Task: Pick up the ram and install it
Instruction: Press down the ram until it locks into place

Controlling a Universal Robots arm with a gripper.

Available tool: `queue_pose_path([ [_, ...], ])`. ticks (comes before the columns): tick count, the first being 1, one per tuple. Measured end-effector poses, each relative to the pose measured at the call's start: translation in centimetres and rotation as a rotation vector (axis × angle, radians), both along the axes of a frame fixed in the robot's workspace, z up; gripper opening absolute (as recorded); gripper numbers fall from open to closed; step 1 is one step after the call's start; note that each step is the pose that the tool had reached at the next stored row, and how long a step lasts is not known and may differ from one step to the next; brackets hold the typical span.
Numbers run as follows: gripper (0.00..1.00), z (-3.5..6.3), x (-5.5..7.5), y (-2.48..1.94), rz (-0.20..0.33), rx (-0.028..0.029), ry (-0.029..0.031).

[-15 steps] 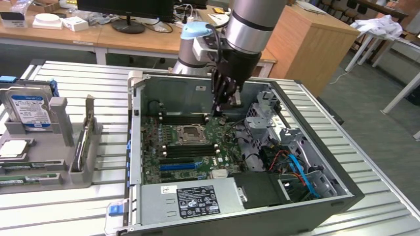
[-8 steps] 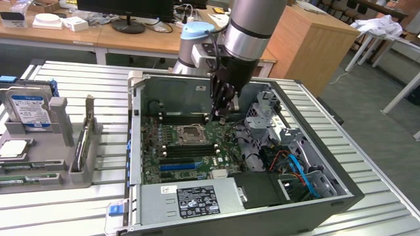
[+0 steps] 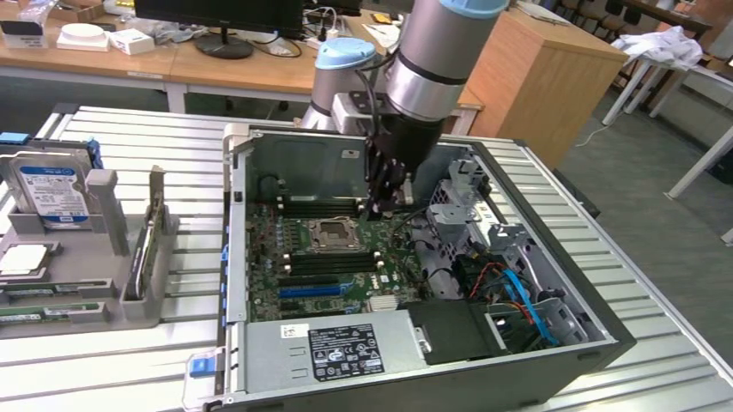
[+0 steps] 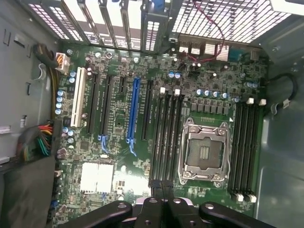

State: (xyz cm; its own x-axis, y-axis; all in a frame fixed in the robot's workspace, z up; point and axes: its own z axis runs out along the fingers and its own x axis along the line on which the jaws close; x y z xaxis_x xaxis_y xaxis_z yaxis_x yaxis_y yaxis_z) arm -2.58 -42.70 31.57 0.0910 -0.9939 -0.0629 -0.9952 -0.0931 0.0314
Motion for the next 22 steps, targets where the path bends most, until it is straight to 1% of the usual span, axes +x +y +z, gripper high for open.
queue_pose_path([
  [22, 0.10, -4.01, 0.0, -0.51, 0.000, 0.0001, 0.0000],
])
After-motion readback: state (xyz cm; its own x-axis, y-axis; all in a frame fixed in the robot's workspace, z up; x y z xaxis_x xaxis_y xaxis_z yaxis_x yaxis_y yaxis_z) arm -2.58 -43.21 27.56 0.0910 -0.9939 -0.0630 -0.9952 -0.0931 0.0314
